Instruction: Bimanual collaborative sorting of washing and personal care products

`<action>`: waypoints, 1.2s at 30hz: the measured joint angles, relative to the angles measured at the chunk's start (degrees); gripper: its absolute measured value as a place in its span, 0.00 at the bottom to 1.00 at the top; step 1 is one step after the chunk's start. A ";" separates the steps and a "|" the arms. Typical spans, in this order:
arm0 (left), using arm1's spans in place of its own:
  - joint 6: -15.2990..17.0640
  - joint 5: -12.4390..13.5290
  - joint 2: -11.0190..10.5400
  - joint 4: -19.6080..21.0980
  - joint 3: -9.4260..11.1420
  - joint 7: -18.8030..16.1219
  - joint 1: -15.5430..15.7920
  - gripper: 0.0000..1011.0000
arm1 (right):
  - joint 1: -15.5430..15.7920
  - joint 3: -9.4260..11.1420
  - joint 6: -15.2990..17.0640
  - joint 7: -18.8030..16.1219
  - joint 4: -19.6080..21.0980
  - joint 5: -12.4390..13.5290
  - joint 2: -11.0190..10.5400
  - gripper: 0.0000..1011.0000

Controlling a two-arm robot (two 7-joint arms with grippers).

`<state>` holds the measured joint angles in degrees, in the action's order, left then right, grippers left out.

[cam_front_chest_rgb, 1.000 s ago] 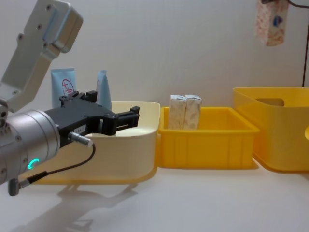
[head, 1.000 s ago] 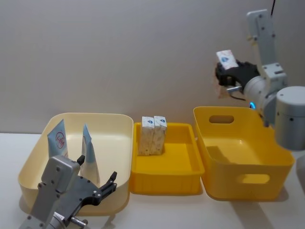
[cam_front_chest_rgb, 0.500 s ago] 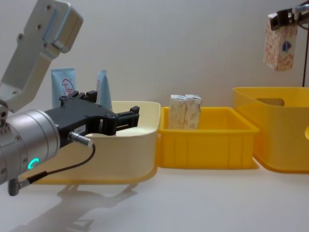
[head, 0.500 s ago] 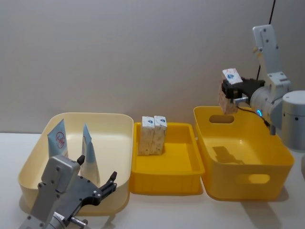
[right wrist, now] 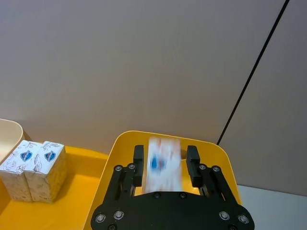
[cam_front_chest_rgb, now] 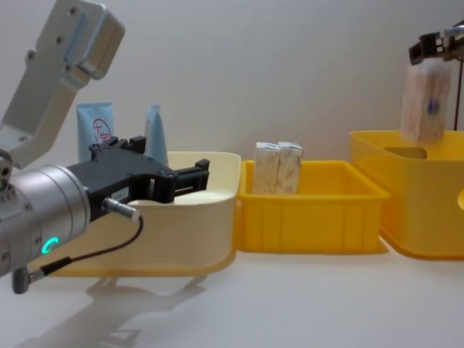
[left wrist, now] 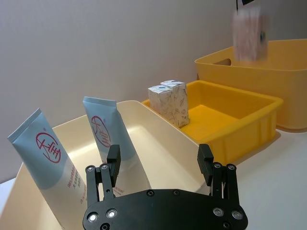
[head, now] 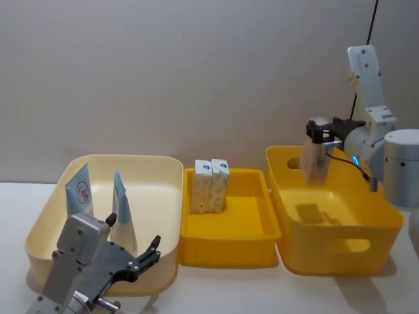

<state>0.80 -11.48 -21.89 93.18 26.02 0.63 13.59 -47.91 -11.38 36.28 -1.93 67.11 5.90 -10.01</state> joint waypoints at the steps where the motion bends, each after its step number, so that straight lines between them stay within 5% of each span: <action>1: 0.00 0.00 0.00 0.00 0.00 0.00 0.00 0.99 | -0.03 0.08 0.06 0.12 -0.15 -0.04 0.06 0.56; 17: 0.00 0.00 0.00 0.00 0.00 0.00 0.00 0.99 | -0.25 0.60 0.40 0.92 -1.16 -0.37 0.46 0.99; 36: 2.75 -0.47 1.06 -0.02 -0.97 0.58 1.83 0.99 | -0.33 0.76 0.51 1.17 -1.42 -0.47 0.57 0.99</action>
<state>3.54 -11.95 -20.83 93.15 25.05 1.21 15.42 -48.25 -10.63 36.79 -0.76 65.69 5.43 -9.44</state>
